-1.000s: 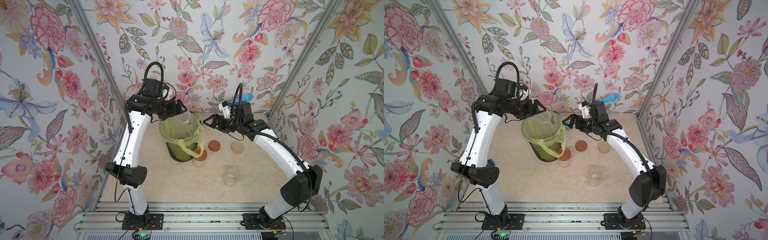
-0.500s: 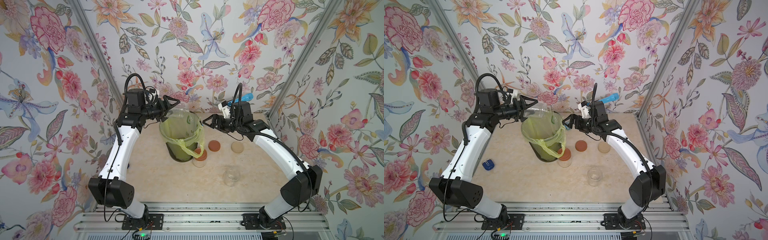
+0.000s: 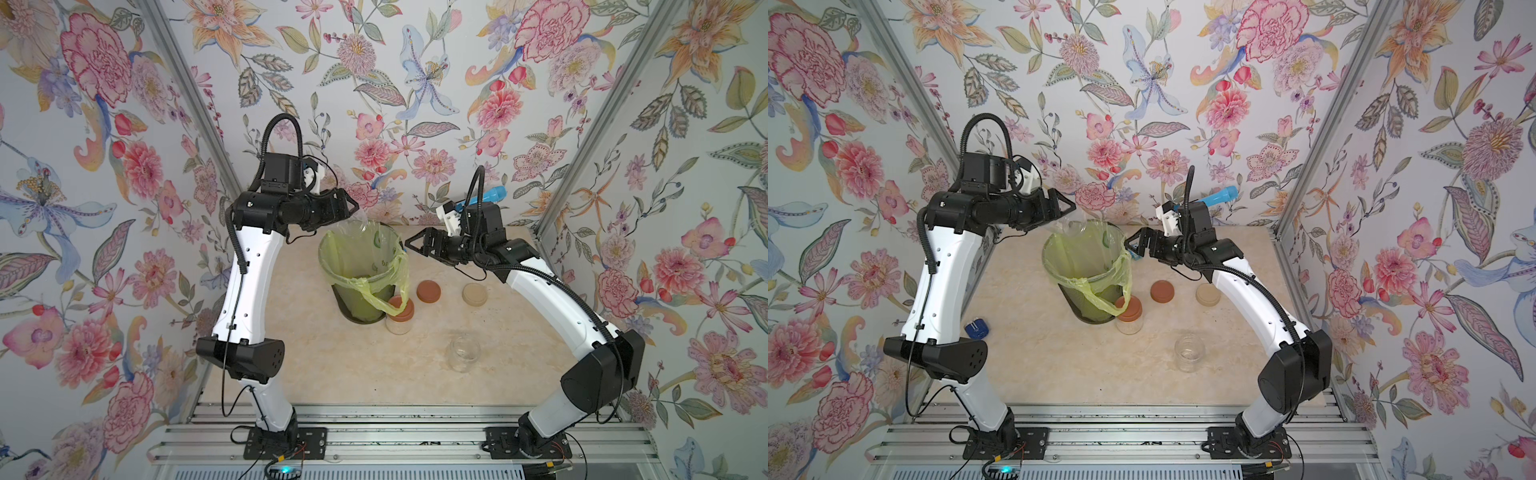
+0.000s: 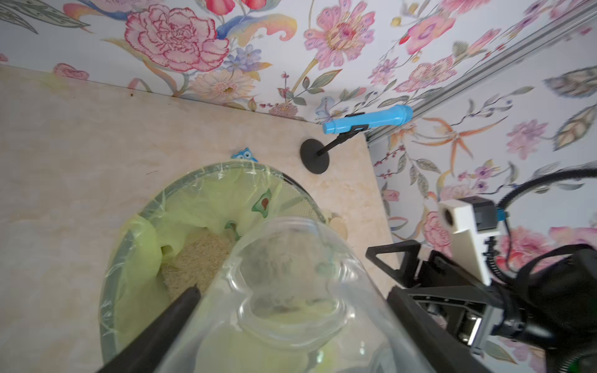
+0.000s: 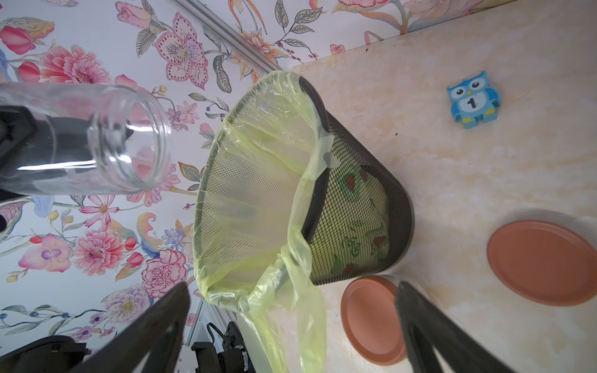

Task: Empty moldy rice from jars
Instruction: Pour the moldy rice from the jar into the trash bin.

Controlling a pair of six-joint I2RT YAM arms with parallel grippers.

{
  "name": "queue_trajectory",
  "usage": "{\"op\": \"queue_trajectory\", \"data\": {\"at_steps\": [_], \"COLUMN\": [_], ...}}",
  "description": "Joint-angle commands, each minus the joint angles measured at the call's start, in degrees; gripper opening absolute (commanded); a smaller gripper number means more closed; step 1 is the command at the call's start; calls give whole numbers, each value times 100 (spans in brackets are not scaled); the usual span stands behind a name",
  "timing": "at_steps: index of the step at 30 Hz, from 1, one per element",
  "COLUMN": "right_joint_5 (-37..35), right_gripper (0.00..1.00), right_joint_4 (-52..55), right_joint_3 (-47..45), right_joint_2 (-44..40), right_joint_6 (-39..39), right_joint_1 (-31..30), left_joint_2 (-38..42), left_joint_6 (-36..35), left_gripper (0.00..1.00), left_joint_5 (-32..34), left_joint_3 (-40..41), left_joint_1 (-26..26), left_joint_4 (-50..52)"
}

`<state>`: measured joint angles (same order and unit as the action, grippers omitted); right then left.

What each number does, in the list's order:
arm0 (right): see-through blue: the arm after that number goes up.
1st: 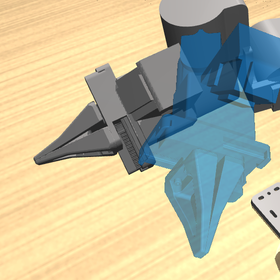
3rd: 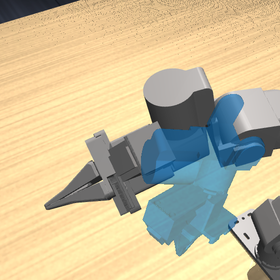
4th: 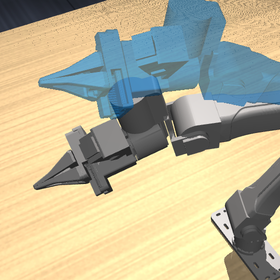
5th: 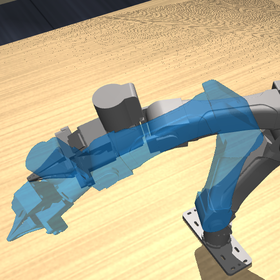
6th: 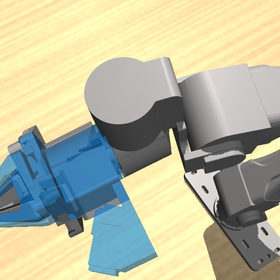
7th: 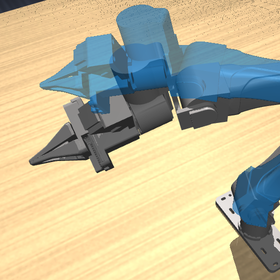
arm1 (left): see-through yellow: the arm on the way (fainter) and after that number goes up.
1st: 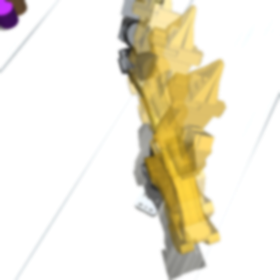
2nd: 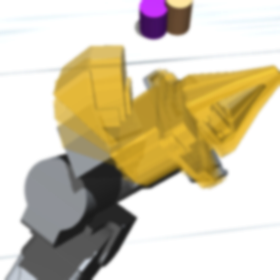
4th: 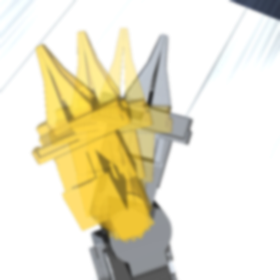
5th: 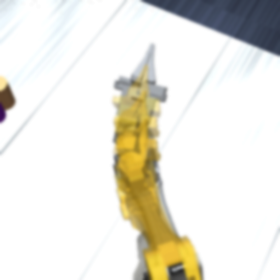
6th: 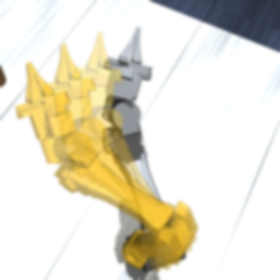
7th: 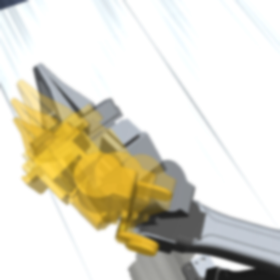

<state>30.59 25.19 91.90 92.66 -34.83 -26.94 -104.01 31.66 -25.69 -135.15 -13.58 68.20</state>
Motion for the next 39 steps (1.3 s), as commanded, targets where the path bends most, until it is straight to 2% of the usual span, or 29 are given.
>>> {"op": "queue_trajectory", "data": {"at_steps": [1, 4, 6, 11, 15, 20, 23, 29, 33, 39], "right_joint_5": [-27, -42, -23, -17, 15, 0, 2, 9, 59, 146], "right_gripper": [100, 100, 100, 100, 100, 100, 100, 100, 100, 100], "right_joint_4": [-102, -102, -109, -106, -121, -144, -156, -155, -155, -142], "right_joint_3": [4, -51, -71, -75, -73, -75, -67, 27, 121, 268], "right_joint_2": [-22, -54, -55, -48, -7, 6, 16, 36, 33, 44], "right_joint_6": [-33, -24, -33, -35, -60, -76, -88, -113, -188, -387], "right_joint_1": [-23, -11, 0, 18, 13, 10, 13, 13, 13, 4], "left_joint_2": [-35, 126, 331, 872, 986, 923, 1039, 1595, 1728, 2666], "left_joint_6": [-792, -785, -689, -613, -730, -1222, -1563, -1734, -1762, -1849], "left_gripper": [0, 0, 0, 0, 0, 0, 0, 0, 0, 0], "left_joint_5": [2040, 3742, 4338, 4936, 4889, 5875, 6620, 6008, 5215, 4237], "left_joint_3": [101, 227, 473, 1145, 1388, 1271, 1577, 2401, 2695, 4101], "left_joint_1": [-618, -1259, -1531, -1645, -1683, -2359, -2798, -2806, -2699, -2524], "left_joint_4": [914, 673, 297, -579, -868, -947, -1326, -2273, -2575, -4096]}}
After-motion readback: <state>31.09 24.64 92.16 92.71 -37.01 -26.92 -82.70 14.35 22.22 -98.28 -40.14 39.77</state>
